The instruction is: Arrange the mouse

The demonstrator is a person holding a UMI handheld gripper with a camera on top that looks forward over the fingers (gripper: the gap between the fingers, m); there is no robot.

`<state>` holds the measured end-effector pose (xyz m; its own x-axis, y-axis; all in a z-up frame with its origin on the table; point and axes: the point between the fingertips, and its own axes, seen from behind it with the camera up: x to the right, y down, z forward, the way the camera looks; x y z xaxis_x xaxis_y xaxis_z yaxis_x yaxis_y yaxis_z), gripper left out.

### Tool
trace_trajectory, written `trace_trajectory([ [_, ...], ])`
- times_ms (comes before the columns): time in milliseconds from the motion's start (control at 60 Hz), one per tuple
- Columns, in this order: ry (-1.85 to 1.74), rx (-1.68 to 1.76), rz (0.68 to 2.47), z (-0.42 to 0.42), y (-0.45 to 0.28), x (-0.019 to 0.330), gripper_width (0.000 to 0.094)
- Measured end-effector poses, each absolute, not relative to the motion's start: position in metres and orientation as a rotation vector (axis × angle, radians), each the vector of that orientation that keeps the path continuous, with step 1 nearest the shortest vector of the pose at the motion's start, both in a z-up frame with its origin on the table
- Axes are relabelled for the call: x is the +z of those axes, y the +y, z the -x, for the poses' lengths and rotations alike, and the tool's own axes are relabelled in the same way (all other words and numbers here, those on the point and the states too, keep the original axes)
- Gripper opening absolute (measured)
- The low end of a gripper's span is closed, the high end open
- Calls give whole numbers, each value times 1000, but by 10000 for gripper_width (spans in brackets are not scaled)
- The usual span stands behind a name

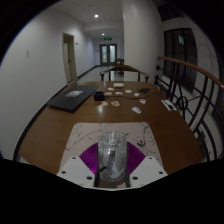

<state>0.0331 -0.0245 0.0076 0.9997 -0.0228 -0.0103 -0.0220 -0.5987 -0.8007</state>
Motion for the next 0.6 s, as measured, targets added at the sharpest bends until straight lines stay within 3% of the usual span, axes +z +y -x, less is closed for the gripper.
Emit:
trace_trajectory([
  [100, 45, 30, 2258, -33, -26, -15, 347],
  [250, 2, 68, 2286, -30, -29, -13, 515],
  [300, -31, 100, 2302, -29, -34, -13, 597],
  [383, -41, 153, 2278, -32, -51, 5, 876],
  [600, -53, 243, 2208, -74, -121, 44, 852],
])
